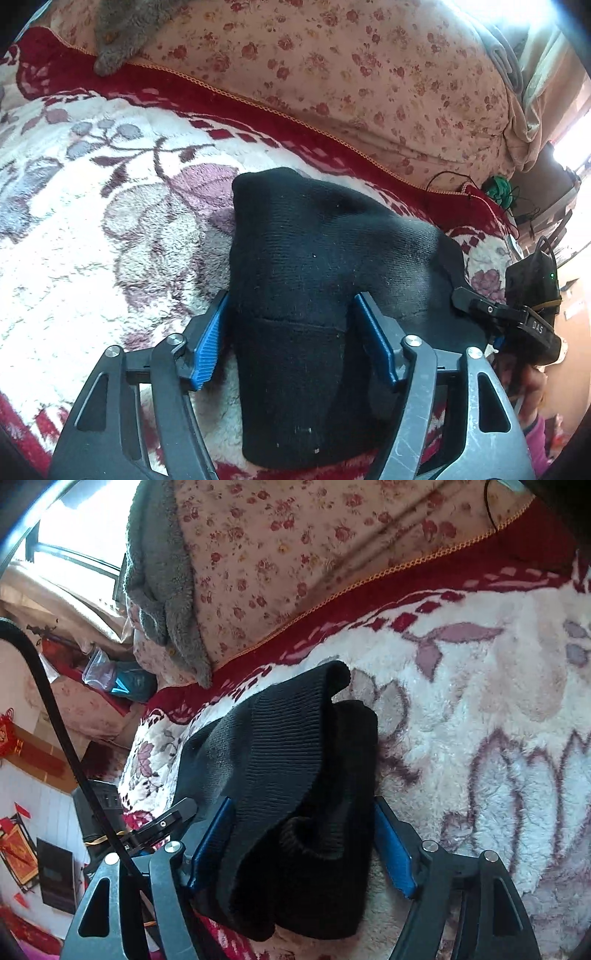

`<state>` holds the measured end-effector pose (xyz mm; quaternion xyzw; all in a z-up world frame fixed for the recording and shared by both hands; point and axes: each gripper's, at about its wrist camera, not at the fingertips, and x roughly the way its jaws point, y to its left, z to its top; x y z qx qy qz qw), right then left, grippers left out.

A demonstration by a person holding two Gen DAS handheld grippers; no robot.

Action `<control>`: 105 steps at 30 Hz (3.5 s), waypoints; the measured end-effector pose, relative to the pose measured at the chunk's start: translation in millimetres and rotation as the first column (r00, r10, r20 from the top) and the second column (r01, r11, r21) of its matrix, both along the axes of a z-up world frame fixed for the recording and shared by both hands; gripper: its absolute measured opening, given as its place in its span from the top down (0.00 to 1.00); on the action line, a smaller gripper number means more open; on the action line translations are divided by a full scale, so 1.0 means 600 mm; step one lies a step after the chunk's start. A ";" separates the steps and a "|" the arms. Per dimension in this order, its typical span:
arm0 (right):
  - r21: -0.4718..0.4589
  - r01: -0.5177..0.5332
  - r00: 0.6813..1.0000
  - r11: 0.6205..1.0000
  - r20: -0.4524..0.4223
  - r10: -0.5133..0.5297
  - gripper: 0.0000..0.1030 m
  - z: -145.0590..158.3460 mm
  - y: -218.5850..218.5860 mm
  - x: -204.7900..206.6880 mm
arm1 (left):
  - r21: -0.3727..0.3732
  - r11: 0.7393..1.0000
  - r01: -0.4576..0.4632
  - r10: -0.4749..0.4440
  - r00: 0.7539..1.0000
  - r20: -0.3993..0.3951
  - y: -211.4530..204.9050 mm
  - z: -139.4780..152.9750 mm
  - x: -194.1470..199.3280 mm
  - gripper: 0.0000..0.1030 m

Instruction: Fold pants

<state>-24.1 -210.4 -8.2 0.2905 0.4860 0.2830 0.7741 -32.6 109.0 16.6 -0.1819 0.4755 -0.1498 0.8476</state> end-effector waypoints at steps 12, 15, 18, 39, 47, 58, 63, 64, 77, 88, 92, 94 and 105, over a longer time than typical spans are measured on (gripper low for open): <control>0.029 0.010 0.999 1.000 0.037 -0.011 0.35 -0.007 0.002 -0.005 | 0.034 0.999 0.011 -0.013 0.999 0.048 -0.027 -0.010 0.010 0.23; 0.007 0.009 0.997 1.000 0.073 -0.009 0.47 0.004 0.010 -0.011 | 0.033 0.999 0.005 -0.008 0.997 0.072 -0.026 -0.006 0.005 0.40; -0.073 0.003 0.991 0.997 0.136 0.007 0.53 0.031 0.025 -0.025 | 0.034 0.999 -0.009 0.005 0.996 0.092 -0.023 0.005 -0.002 0.59; -0.082 -0.060 0.969 0.995 0.235 0.078 0.58 0.117 0.130 -0.042 | 0.047 0.994 -0.099 0.089 0.981 0.173 0.076 0.089 -0.060 0.67; -0.083 -0.122 0.957 0.989 0.253 0.140 0.58 0.135 0.205 -0.035 | 0.063 0.983 -0.173 0.158 0.969 0.190 0.145 0.111 -0.082 0.67; -0.095 -0.215 0.938 0.972 0.258 0.233 0.58 0.149 0.316 -0.016 | 0.058 0.957 -0.285 0.268 0.942 0.203 0.242 0.123 -0.108 0.67; -0.098 -0.252 0.928 0.963 0.256 0.269 0.58 0.144 0.371 -0.003 | 0.060 0.940 -0.336 0.317 0.926 0.206 0.287 0.124 -0.114 0.67; -0.098 -0.258 0.927 0.961 0.254 0.275 0.58 0.143 0.380 -0.001 | 0.059 0.936 -0.346 0.328 0.922 0.205 0.296 0.124 -0.115 0.67; -0.092 -0.320 0.917 0.943 0.222 0.332 0.58 0.106 0.485 0.042 | 0.034 0.898 -0.440 0.430 0.890 0.153 0.388 0.099 -0.096 0.67; -0.108 -0.353 0.912 0.929 0.181 0.368 0.58 0.062 0.526 0.082 | 0.019 0.880 -0.475 0.471 0.877 0.091 0.422 0.058 -0.074 0.67; -0.095 -0.358 0.918 0.929 0.145 0.369 0.56 0.045 0.522 0.092 | 0.021 0.878 -0.479 0.476 0.877 0.068 0.427 0.045 -0.067 0.67; -0.090 -0.358 0.921 0.930 0.128 0.367 0.53 0.035 0.518 0.093 | 0.026 0.875 -0.483 0.481 0.875 0.057 0.430 0.037 -0.063 0.66; -0.093 -0.317 0.937 0.944 0.125 0.327 0.42 0.033 0.482 0.078 | 0.016 0.857 -0.514 0.514 0.857 0.034 0.438 0.016 -0.064 0.40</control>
